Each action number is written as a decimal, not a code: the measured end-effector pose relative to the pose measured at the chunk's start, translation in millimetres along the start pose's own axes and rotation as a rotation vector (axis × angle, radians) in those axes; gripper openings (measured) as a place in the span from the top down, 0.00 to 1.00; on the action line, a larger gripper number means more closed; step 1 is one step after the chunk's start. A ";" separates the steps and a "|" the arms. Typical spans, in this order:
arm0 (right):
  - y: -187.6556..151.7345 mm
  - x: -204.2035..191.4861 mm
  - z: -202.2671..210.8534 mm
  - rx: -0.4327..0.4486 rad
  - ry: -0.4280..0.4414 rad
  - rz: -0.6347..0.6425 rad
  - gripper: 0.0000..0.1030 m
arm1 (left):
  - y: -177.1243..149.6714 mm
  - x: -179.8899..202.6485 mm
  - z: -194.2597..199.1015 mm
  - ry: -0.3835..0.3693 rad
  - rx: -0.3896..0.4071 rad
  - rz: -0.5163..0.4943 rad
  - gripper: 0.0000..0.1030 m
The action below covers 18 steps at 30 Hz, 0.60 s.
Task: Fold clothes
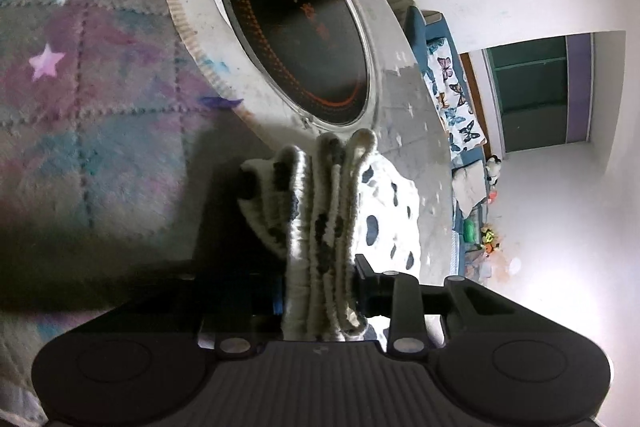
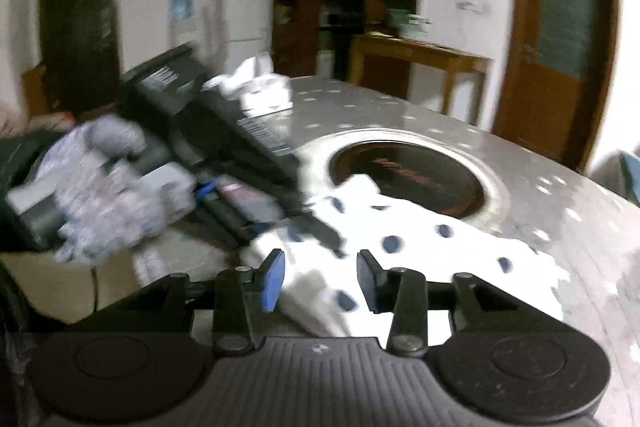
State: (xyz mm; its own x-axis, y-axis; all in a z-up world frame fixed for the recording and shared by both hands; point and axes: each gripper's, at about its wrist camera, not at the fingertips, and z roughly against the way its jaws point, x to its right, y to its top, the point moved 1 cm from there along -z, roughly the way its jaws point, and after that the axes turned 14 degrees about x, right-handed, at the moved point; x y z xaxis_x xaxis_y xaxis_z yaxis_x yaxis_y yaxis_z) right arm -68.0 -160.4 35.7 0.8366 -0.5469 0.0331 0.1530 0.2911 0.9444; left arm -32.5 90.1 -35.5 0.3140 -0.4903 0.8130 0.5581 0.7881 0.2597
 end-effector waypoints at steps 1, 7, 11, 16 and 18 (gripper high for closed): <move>-1.3 11.8 -0.3 -0.008 -0.049 -0.016 0.61 | 0.6 1.6 -0.9 0.003 0.000 -0.014 0.66; -14.2 82.7 -6.0 -0.061 -0.314 -0.119 0.62 | 2.3 13.0 -2.2 0.026 0.001 -0.085 0.66; -29.6 122.1 -8.5 -0.084 -0.419 -0.205 0.62 | 4.2 17.4 -3.0 0.040 0.002 -0.112 0.66; -51.7 151.9 -11.9 -0.106 -0.391 -0.407 0.65 | 2.9 30.7 -8.4 0.063 0.005 -0.171 0.66; -56.2 153.8 -11.5 -0.094 -0.378 -0.447 0.77 | 2.6 37.7 -11.6 0.075 0.005 -0.206 0.66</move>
State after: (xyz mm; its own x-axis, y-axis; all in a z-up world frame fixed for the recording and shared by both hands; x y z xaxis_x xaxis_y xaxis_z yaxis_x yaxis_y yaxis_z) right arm 58.1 -251.9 -16.0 0.4375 -0.8690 -0.2311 0.5078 0.0267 0.8611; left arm -10.2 69.3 -10.2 0.2506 -0.6673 0.7014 0.6127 0.6703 0.4187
